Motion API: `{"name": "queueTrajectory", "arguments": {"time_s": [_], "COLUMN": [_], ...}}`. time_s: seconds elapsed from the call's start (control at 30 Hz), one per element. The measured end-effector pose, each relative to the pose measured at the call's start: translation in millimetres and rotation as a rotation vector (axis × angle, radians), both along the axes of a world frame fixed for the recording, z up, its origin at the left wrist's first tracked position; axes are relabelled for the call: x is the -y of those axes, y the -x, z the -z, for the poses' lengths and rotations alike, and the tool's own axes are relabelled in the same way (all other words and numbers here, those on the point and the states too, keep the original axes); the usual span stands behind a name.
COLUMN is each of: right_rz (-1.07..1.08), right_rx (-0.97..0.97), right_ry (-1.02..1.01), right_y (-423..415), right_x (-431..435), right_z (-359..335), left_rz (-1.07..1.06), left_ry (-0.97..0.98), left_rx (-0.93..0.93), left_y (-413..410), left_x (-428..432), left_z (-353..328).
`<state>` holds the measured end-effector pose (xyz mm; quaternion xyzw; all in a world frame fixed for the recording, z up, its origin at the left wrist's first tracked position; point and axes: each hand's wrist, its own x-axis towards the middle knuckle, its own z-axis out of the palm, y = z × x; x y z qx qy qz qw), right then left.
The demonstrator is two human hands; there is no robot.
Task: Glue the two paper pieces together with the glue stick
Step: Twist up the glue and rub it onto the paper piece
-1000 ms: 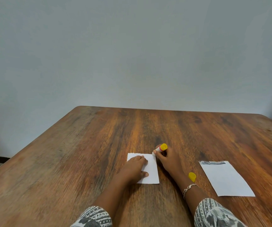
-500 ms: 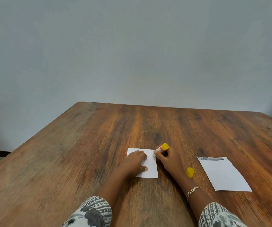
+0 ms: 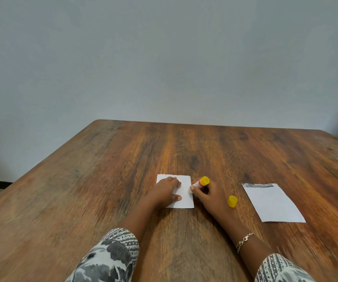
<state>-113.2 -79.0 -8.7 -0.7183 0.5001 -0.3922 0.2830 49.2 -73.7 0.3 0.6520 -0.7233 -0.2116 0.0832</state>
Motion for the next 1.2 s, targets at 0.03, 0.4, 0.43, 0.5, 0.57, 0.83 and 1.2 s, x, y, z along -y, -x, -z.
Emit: {"name": "queueTrajectory", "arguments": {"time_s": [0.03, 0.4, 0.43, 0.5, 0.57, 0.83, 1.2], "right_rz": [-0.008, -0.066, -0.069, -0.079, -0.087, -0.027, 0.073], "right_rx": [0.000, 0.034, 0.035, 0.040, 0.047, 0.298, 0.392], "right_ry": [-0.005, -0.029, -0.025, -0.032, -0.043, -0.115, -0.161], "right_y": [1, 9, 10, 11, 12, 22, 24], "right_x": [-3, -27, -28, -30, -33, -36, -34], "right_z": [-1, -2, -2, -1, 0, 8, 13], "left_rz": [0.000, 0.013, 0.016, 0.020, 0.019, -0.023, -0.455], "left_ry": [0.000, -0.011, -0.013, -0.016, -0.016, 0.013, 0.231], "left_rx": [-0.003, -0.003, -0.001, -0.001, 0.002, 0.145, 0.383], "left_y": [0, 0, 0, 0, 0, 3, 34], "left_x": [0, -3, -3, -4, -4, -7, -25], "left_z": [0, -4, -4, -5, -5, -3, 11]}}
